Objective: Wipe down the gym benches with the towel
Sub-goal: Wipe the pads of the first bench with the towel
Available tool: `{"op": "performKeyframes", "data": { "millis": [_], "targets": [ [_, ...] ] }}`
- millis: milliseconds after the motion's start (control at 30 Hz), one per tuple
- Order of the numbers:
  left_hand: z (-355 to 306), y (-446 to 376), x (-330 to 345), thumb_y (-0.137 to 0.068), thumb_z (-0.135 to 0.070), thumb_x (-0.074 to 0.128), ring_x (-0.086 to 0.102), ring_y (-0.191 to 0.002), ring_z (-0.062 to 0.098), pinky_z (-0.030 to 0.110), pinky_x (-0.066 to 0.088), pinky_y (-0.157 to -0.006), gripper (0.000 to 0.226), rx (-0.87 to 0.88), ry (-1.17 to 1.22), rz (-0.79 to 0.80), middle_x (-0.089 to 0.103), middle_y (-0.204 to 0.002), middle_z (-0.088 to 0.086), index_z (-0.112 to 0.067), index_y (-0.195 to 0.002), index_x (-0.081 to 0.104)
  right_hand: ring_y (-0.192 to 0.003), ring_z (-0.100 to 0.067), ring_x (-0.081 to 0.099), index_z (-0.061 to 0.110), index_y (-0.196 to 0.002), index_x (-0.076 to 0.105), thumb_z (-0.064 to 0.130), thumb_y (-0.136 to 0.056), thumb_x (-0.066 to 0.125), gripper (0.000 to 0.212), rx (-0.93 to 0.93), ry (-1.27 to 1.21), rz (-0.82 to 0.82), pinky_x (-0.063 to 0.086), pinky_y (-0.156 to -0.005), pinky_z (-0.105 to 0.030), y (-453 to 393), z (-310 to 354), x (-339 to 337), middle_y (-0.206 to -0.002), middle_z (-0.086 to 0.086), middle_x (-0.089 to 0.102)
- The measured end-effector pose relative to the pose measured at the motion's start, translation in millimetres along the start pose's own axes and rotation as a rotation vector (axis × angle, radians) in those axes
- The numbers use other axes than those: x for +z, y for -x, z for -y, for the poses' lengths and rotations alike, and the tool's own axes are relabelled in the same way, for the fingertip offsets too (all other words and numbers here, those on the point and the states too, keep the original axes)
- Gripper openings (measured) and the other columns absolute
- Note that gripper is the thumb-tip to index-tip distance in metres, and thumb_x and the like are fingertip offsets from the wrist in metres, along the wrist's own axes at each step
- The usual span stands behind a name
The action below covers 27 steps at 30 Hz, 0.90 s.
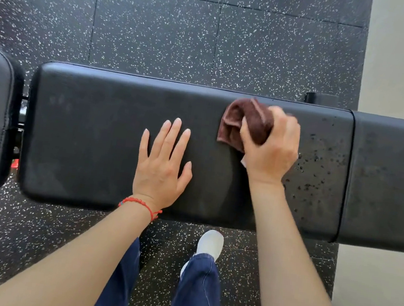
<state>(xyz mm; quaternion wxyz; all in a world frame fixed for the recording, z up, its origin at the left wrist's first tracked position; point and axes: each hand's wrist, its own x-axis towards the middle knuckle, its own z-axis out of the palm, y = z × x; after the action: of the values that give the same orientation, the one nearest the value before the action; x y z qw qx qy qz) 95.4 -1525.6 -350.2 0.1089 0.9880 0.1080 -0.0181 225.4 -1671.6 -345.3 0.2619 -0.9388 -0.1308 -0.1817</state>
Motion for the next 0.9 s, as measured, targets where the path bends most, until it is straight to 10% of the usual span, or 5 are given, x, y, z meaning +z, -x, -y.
{"op": "performKeyframes", "data": {
  "millis": [600, 900],
  "targets": [
    [-2, 1, 3, -0.086, -0.030, 0.038, 0.027, -0.137, 0.028, 0.054, 0.016, -0.110, 0.056, -0.012, -0.022, -0.022, 0.033, -0.147, 0.014, -0.008, -0.138, 0.040, -0.092, -0.027, 0.053, 0.008, -0.107, 0.051, 0.033, -0.080, 0.064, 0.038, -0.155, -0.130, 0.198, 0.046, -0.079, -0.040, 129, -50, -96, -0.086, -0.022, 0.064],
    [-1, 0, 5, -0.086, -0.030, 0.038, 0.026, -0.137, 0.028, 0.053, 0.014, -0.111, 0.056, -0.008, -0.020, -0.049, 0.033, -0.147, 0.014, -0.007, -0.138, 0.041, -0.077, -0.035, 0.056, 0.001, -0.101, 0.062, 0.032, -0.082, 0.066, 0.037, -0.064, -0.068, 0.120, 0.043, -0.073, -0.039, 32, -64, -53, -0.084, -0.020, 0.061]
  ]
}}
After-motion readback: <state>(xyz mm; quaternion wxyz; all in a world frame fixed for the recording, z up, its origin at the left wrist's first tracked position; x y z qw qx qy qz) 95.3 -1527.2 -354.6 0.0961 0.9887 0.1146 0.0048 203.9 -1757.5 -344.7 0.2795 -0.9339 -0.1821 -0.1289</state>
